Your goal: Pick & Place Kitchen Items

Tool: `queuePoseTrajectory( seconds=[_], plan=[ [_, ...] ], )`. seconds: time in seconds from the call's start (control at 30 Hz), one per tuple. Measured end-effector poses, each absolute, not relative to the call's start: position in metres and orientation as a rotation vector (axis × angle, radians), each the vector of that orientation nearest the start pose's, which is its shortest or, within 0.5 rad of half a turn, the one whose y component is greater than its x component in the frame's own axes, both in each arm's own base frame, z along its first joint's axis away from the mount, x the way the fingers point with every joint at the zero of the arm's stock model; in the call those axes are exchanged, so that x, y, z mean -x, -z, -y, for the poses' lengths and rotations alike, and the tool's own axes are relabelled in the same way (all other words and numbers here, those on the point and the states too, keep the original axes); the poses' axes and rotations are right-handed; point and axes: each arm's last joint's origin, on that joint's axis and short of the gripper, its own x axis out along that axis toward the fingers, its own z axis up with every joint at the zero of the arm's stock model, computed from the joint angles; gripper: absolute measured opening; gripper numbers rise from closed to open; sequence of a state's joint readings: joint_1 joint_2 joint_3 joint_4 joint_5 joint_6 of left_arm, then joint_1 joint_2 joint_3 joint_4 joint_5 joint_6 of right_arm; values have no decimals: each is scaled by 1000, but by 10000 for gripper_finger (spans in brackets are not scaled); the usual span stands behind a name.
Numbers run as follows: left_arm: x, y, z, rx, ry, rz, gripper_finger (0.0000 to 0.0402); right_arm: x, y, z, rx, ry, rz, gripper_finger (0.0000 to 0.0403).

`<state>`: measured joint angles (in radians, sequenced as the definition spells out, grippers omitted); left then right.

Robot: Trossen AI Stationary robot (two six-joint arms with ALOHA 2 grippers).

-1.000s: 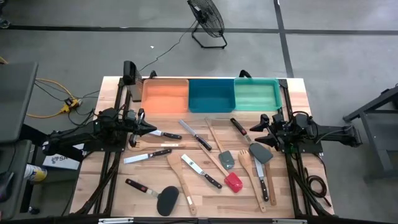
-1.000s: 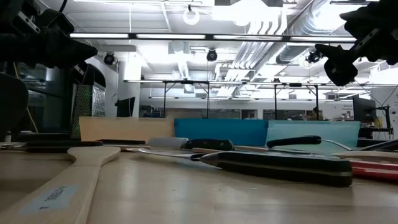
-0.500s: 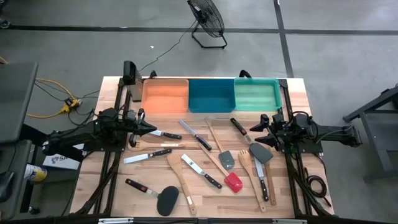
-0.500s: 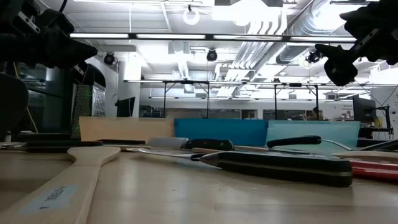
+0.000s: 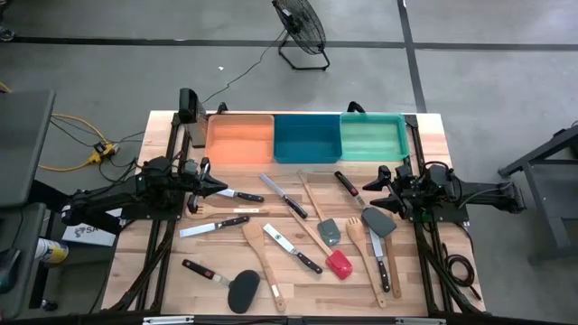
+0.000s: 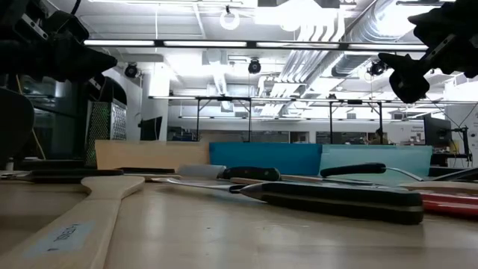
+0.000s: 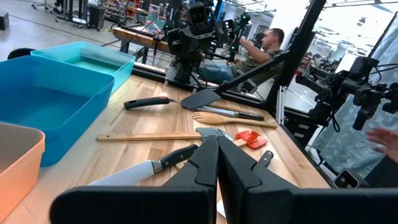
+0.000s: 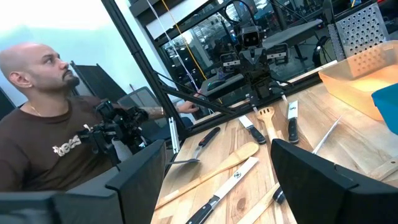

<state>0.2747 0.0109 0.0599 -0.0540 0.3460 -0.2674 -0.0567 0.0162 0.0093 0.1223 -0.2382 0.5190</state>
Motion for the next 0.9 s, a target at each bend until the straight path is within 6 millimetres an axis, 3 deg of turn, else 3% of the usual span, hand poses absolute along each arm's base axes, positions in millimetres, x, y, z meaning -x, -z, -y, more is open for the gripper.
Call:
queuePoseTrajectory(
  seconds=[0.9],
  plan=[
    [-92,-178,-16,269,70,-14,0,-97,-176,-1,-503,-204,55,283]
  ],
)
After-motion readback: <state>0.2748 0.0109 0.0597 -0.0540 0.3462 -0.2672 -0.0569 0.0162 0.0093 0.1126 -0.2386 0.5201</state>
